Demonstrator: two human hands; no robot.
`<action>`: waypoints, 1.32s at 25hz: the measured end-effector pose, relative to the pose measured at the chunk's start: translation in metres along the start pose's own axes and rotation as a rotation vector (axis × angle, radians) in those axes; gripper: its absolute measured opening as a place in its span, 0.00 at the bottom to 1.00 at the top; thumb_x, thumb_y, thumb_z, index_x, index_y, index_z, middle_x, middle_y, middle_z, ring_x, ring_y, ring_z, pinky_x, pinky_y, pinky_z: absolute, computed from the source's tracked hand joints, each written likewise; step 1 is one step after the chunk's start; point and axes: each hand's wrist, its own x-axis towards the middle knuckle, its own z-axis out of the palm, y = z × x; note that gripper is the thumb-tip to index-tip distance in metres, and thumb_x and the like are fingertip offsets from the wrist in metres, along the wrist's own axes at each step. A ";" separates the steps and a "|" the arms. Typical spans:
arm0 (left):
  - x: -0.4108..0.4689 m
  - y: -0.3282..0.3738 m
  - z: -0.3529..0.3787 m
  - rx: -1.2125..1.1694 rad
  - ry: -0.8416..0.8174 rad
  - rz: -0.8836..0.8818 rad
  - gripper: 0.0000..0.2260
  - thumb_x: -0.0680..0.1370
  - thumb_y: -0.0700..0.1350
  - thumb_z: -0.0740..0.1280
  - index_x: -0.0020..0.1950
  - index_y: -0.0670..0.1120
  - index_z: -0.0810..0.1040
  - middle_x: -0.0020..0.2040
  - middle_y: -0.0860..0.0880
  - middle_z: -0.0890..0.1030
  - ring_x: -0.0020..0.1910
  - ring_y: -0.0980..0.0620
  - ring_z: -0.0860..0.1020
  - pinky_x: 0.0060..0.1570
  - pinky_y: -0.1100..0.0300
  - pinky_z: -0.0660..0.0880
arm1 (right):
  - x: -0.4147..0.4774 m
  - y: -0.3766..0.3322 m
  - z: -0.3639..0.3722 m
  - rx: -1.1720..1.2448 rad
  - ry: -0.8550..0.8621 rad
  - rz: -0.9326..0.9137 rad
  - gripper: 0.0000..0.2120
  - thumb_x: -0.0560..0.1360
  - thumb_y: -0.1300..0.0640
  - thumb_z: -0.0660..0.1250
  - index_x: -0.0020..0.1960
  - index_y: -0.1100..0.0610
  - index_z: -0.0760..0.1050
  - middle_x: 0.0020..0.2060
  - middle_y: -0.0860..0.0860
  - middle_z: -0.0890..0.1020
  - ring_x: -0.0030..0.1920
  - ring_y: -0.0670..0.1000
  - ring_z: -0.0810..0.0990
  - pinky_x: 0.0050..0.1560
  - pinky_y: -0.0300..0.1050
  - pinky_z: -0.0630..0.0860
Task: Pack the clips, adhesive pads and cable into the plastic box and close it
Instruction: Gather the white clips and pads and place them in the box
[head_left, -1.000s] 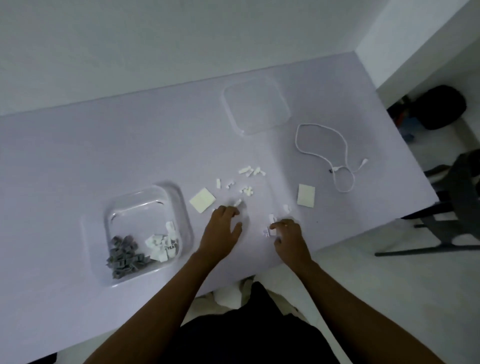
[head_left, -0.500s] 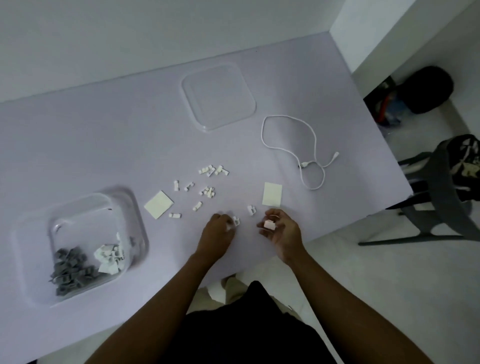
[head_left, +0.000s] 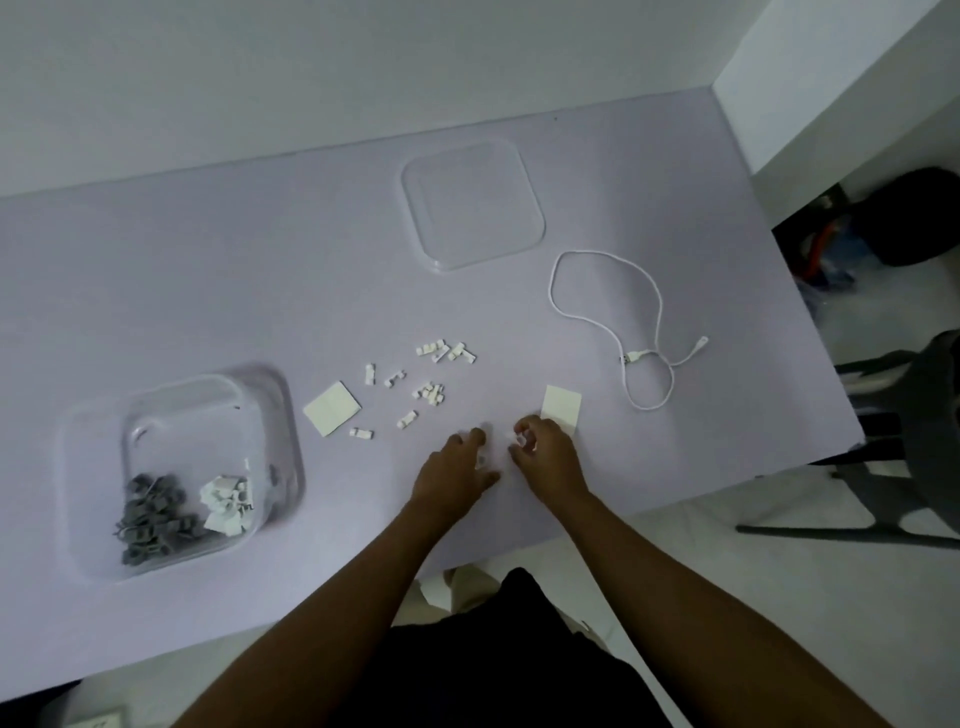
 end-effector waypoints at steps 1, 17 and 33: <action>0.002 -0.001 0.001 0.011 0.010 0.001 0.23 0.77 0.56 0.65 0.69 0.48 0.67 0.62 0.44 0.76 0.56 0.43 0.78 0.53 0.53 0.75 | 0.000 0.001 0.000 0.034 0.016 0.025 0.08 0.74 0.59 0.72 0.53 0.57 0.78 0.44 0.49 0.80 0.42 0.47 0.76 0.42 0.35 0.69; -0.118 -0.154 -0.148 -0.660 0.757 -0.386 0.16 0.81 0.48 0.61 0.34 0.46 0.67 0.29 0.50 0.71 0.29 0.52 0.69 0.31 0.57 0.65 | -0.009 -0.166 0.055 0.765 -0.296 0.323 0.20 0.78 0.51 0.66 0.30 0.53 0.67 0.26 0.50 0.67 0.23 0.47 0.61 0.27 0.38 0.56; -0.160 -0.275 -0.168 -0.245 0.754 -0.245 0.12 0.78 0.47 0.66 0.60 0.43 0.76 0.56 0.43 0.78 0.56 0.45 0.74 0.54 0.51 0.73 | -0.062 -0.295 0.200 0.045 -0.349 -0.243 0.19 0.80 0.48 0.63 0.38 0.61 0.73 0.31 0.53 0.77 0.33 0.49 0.77 0.37 0.44 0.73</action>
